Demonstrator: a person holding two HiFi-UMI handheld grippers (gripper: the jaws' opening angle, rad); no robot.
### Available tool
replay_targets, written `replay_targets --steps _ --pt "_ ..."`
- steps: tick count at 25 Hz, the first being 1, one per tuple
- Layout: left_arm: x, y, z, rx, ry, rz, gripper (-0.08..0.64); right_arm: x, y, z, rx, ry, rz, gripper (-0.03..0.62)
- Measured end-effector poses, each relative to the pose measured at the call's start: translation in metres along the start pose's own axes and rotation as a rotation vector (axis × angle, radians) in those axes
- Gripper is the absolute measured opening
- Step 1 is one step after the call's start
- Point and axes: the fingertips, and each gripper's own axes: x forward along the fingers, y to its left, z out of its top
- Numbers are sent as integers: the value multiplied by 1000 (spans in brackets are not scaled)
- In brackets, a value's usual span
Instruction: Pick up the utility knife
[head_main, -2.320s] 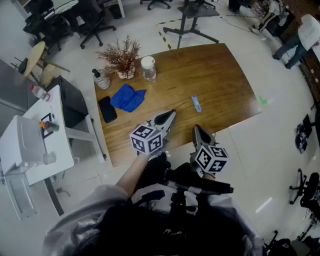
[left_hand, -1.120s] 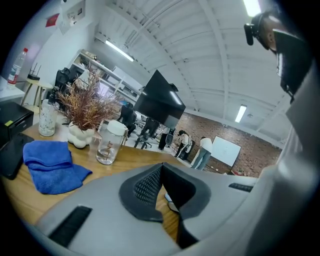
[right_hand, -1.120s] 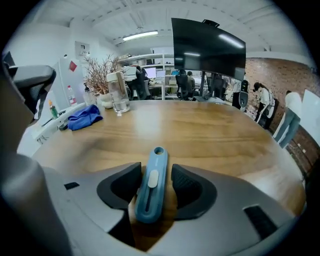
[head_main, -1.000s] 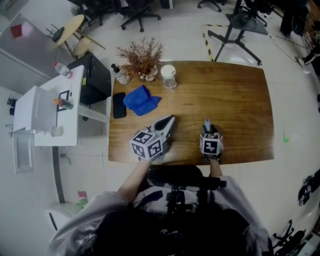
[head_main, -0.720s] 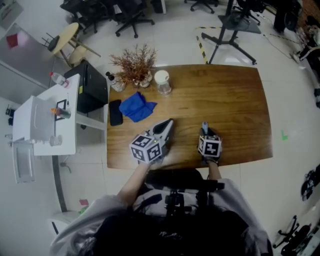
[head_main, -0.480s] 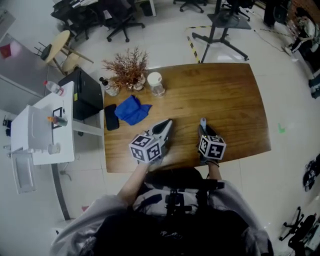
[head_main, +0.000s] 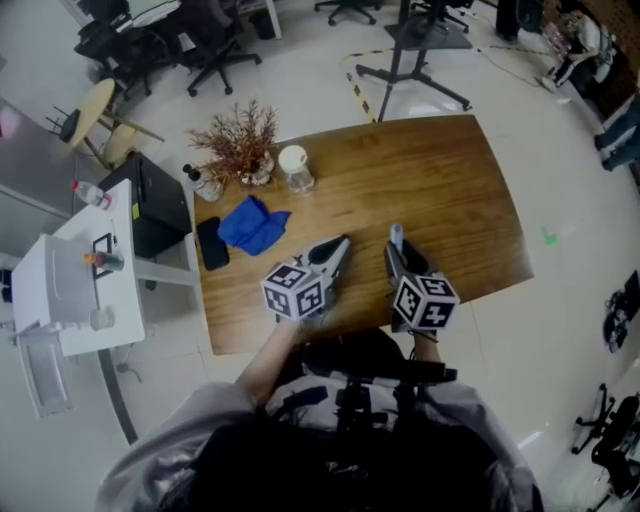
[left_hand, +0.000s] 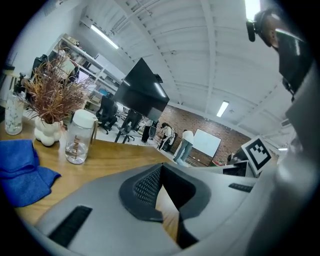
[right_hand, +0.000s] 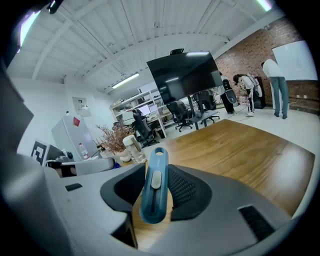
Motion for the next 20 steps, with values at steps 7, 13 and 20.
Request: replay_targets --steps 7,13,20 --pt "9 -15 -5 15 17 -21 8 -21 0 -5 -8 0 -24 153" --pt "11 -11 0 -7 -7 -41 8 -17 -1 -9 -21 19 -41 153" --pt "8 -4 4 -29 -17 -6 8 -1 -20 -25 -62 94 -76 153"
